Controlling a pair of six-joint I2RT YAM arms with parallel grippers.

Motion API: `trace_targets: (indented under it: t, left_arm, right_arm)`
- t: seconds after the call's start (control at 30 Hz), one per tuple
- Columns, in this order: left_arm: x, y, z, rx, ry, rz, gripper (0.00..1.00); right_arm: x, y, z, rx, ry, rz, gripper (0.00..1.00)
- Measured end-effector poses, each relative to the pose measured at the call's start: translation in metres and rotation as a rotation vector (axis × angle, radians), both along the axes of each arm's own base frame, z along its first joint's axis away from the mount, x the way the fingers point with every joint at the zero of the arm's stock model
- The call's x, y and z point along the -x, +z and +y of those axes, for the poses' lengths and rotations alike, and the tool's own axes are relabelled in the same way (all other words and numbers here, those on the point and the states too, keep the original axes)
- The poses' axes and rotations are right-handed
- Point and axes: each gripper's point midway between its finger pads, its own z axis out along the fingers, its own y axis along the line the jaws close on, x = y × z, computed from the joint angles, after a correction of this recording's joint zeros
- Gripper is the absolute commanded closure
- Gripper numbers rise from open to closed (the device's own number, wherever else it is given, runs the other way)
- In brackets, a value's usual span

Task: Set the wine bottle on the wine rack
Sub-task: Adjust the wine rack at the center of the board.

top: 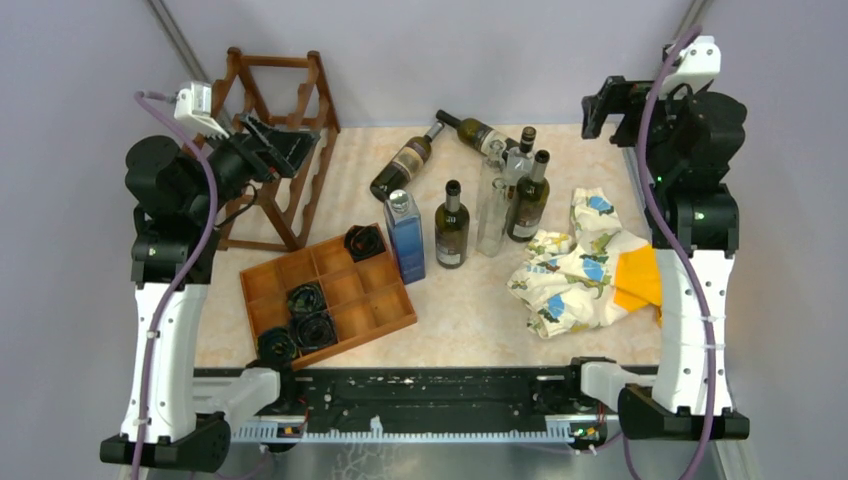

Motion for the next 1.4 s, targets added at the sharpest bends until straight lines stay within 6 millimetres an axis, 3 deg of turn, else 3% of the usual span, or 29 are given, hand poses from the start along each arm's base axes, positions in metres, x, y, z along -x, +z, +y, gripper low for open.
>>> trace_targets:
  t: [0.27, 0.57, 0.7, 0.8, 0.87, 0.93, 1.13, 1.27, 1.4]
  left_arm:
    - [0.021, 0.01, 0.0, 0.032, -0.014, -0.008, 0.01]
    - [0.022, 0.013, -0.01, 0.019, -0.09, 0.031, 0.01]
    - [0.007, 0.008, -0.024, -0.039, -0.111, 0.079, 0.01]
    - [0.0, -0.002, -0.056, -0.122, -0.149, 0.123, 0.01]
    - [-0.003, -0.015, -0.076, -0.184, -0.175, 0.145, 0.02]
    - [-0.008, -0.03, -0.08, -0.235, -0.16, 0.164, 0.02]
    - [-0.031, -0.062, -0.056, -0.338, -0.054, 0.19, 0.02]
    - [-0.069, -0.077, -0.024, -0.364, 0.046, 0.238, 0.02]
    - [-0.112, -0.105, 0.01, -0.395, 0.13, 0.313, 0.06]
  right_arm:
    - [0.034, 0.009, 0.007, 0.07, 0.059, -0.021, 0.01]
    - [0.069, -0.012, 0.044, 0.25, 0.338, 0.012, 0.02]
    - [0.069, -0.025, 0.062, 0.27, 0.475, 0.041, 0.02]
    - [0.062, -0.032, 0.072, 0.261, 0.552, 0.059, 0.02]
    - [0.054, -0.038, 0.077, 0.248, 0.587, 0.077, 0.02]
    - [0.048, -0.041, 0.08, 0.238, 0.613, 0.077, 0.02]
    - [0.04, -0.049, 0.09, 0.227, 0.691, 0.042, 0.02]
    - [0.036, -0.054, 0.094, 0.227, 0.727, 0.045, 0.02]
    - [0.023, -0.065, 0.095, 0.227, 0.751, 0.07, 0.02]
